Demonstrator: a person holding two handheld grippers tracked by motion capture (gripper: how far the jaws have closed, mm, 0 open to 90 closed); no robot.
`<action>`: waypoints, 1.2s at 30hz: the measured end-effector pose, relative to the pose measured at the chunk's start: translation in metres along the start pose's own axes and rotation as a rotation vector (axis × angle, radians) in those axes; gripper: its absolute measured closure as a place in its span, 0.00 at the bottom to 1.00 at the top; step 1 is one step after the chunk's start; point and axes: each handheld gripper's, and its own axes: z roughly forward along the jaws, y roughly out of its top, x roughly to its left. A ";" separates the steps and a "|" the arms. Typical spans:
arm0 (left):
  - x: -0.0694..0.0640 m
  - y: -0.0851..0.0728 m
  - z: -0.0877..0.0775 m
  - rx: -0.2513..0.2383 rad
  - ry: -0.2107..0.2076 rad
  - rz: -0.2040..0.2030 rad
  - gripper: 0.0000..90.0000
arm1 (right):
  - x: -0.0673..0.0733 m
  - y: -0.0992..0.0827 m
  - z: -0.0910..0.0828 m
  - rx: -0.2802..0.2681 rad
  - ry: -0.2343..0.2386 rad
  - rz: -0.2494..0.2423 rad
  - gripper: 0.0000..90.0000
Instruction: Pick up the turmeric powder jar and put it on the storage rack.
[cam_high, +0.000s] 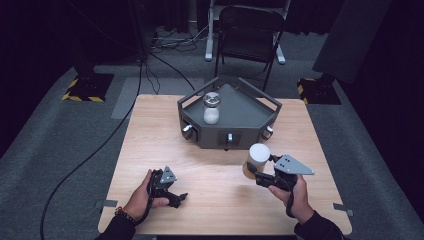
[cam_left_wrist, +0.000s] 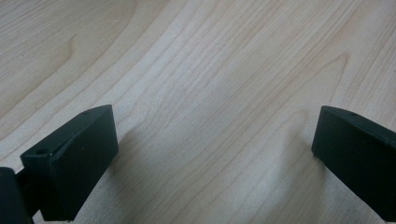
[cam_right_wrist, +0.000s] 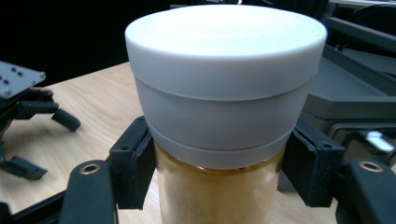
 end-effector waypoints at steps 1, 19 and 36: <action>0.000 0.000 0.000 0.000 0.000 0.000 0.00 | 0.000 0.002 0.000 0.000 -0.004 0.002 0.36; 0.000 0.000 0.000 0.000 0.000 0.000 0.00 | -0.011 0.041 0.007 -0.024 -0.074 0.010 0.37; 0.000 0.000 0.000 0.000 0.000 0.000 0.00 | -0.015 0.077 0.031 -0.071 -0.163 0.006 0.37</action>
